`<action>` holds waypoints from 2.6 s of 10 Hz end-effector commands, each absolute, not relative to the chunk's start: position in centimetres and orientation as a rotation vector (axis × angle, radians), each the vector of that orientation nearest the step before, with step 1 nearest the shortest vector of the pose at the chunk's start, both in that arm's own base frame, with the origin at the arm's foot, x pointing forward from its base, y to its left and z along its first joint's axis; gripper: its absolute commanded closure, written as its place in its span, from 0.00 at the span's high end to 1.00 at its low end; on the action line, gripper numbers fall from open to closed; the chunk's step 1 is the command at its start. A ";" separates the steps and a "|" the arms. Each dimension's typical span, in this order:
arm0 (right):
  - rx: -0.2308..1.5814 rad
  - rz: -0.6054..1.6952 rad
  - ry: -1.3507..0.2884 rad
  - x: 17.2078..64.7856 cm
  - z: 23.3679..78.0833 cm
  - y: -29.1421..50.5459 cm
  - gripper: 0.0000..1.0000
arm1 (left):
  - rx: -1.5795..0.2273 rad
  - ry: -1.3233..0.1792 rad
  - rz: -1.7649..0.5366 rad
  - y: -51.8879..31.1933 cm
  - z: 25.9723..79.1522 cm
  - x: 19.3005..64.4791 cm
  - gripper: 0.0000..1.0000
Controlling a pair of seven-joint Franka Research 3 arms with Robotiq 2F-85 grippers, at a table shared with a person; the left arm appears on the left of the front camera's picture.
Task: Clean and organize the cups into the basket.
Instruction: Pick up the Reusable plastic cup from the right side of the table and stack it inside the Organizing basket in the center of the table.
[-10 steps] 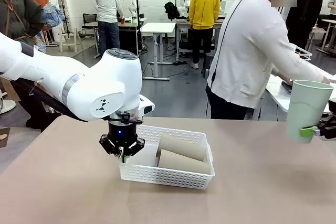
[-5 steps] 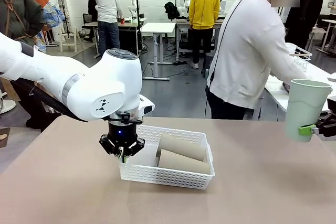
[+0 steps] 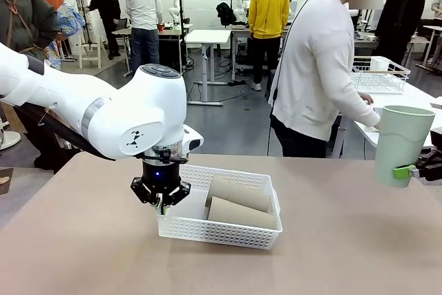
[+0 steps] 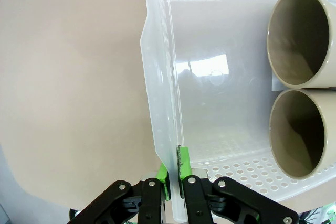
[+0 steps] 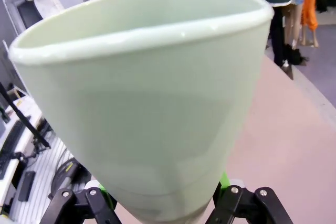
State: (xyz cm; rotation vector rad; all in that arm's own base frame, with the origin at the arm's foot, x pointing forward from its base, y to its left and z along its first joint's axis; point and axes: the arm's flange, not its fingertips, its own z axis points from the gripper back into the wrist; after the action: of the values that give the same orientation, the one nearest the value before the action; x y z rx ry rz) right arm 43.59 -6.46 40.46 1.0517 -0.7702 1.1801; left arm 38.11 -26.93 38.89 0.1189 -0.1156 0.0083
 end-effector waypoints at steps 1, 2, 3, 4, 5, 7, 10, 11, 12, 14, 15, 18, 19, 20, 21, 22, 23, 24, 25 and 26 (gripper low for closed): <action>0.811 1.332 -0.645 42.0 46.1 1.0 0.80 | 0.123 -0.125 0.020 -27.2 39.0 38.0 0.00; 0.714 1.374 -0.556 42.2 48.5 5.2 0.80 | 0.123 -0.125 0.020 -27.2 39.0 38.0 0.00; 0.621 1.402 -0.461 42.6 50.1 9.3 0.80 | 0.123 -0.125 0.020 -27.2 39.0 38.0 0.00; 0.554 1.409 -0.367 43.4 50.9 13.2 0.80 | 0.123 -0.125 0.020 -27.2 39.0 38.0 0.00; 0.506 1.412 -0.274 44.5 51.0 16.7 0.80 | 0.123 -0.125 0.020 -27.2 39.0 38.0 0.00; 0.438 1.411 -0.116 47.1 49.3 22.7 0.80 | 0.123 -0.125 0.020 -27.2 39.0 38.0 0.00; 0.382 1.435 -0.015 49.3 46.1 27.6 0.80 | 0.123 -0.125 0.020 -27.2 39.0 38.0 0.00; 0.379 1.441 0.009 49.9 45.2 28.4 0.80 | 0.123 -0.125 0.020 -27.2 39.0 38.0 0.00; 0.374 1.449 0.019 50.5 44.3 28.9 0.80 | 0.123 -0.125 0.020 -27.2 39.0 38.0 0.00; 0.370 1.488 0.051 51.4 42.3 30.0 0.80 | 0.123 -0.125 0.020 -27.2 39.0 38.0 0.00; 0.367 1.501 0.066 51.7 41.4 30.5 0.80 | 0.123 -0.125 0.020 -27.2 39.0 38.0 0.00; 0.361 1.557 0.116 51.5 38.8 31.8 0.80 | 0.123 -0.125 0.020 -27.2 39.0 38.0 0.00; 0.353 1.572 0.128 51.2 38.3 32.1 0.80 | 0.123 -0.125 0.020 -27.2 39.0 38.0 0.00; 0.347 1.584 0.140 51.0 37.8 32.3 0.80 | 0.123 -0.125 0.020 -27.2 39.0 38.0 0.00; 0.346 1.592 0.148 50.8 37.6 32.4 0.80 | 0.123 -0.125 0.020 -27.2 39.0 38.0 0.00; 0.348 1.599 0.146 50.7 37.7 32.4 0.85 | 0.123 -0.125 0.020 -27.2 39.0 38.0 0.00; 0.352 1.608 0.143 50.4 37.8 32.4 1.00 | 0.123 -0.125 0.020 -27.2 39.0 38.0 0.00; 0.348 1.612 0.139 50.3 38.0 32.4 1.00 | 0.123 -0.125 0.020 -27.2 39.0 38.0 0.00; 0.349 1.616 0.131 50.1 38.3 32.3 1.00 | 0.123 -0.125 0.020 -27.2 39.0 38.0 0.00; 0.349 1.618 0.119 49.9 38.6 32.2 1.00 | 0.123 -0.125 0.020 -27.2 39.0 38.0 0.00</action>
State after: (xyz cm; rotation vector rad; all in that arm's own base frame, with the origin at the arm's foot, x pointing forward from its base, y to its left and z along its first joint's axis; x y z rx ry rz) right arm 50.17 32.45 38.15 0.3635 0.1237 1.5907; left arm 38.10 -26.92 38.87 0.1192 -0.1146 0.0083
